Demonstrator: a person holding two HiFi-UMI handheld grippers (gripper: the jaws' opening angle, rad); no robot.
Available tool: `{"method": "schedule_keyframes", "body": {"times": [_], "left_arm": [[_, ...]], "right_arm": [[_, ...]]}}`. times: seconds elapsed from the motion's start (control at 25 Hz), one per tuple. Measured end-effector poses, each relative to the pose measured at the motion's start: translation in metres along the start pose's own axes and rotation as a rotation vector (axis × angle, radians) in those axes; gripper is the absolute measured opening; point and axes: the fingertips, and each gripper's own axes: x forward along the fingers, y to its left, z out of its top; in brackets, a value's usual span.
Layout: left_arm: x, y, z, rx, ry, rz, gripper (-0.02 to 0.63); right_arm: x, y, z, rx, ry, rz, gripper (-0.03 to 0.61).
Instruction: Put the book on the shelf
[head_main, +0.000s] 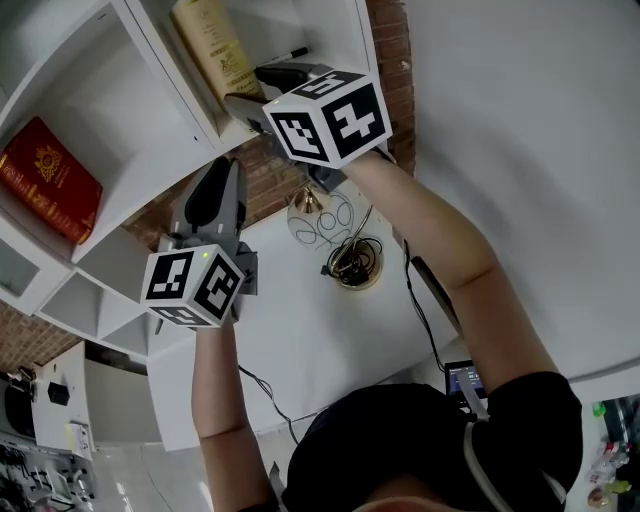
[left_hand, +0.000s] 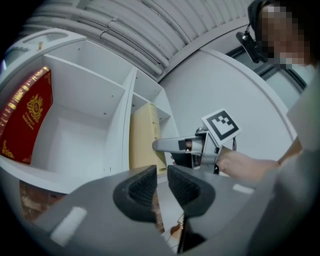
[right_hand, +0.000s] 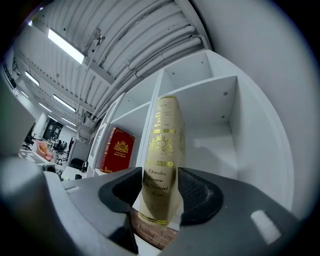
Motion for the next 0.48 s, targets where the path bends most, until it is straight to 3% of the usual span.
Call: {"method": "schedule_keyframes", "body": {"times": [0.08,0.32,0.48], "left_arm": [[0.002,0.002,-0.002,0.000,0.008,0.002,0.057],[0.003,0.006,-0.008,0.004,0.031,0.014,0.057],[0.004,0.006,-0.011,0.000,0.038,0.018,0.057]], "right_arm": [[0.000,0.002,0.000,0.009,-0.006,0.009,0.207],[0.010,0.012,0.000,-0.025,0.003,0.013,0.204],[0.022,0.011,-0.003,0.017,0.013,-0.005,0.204]]}}
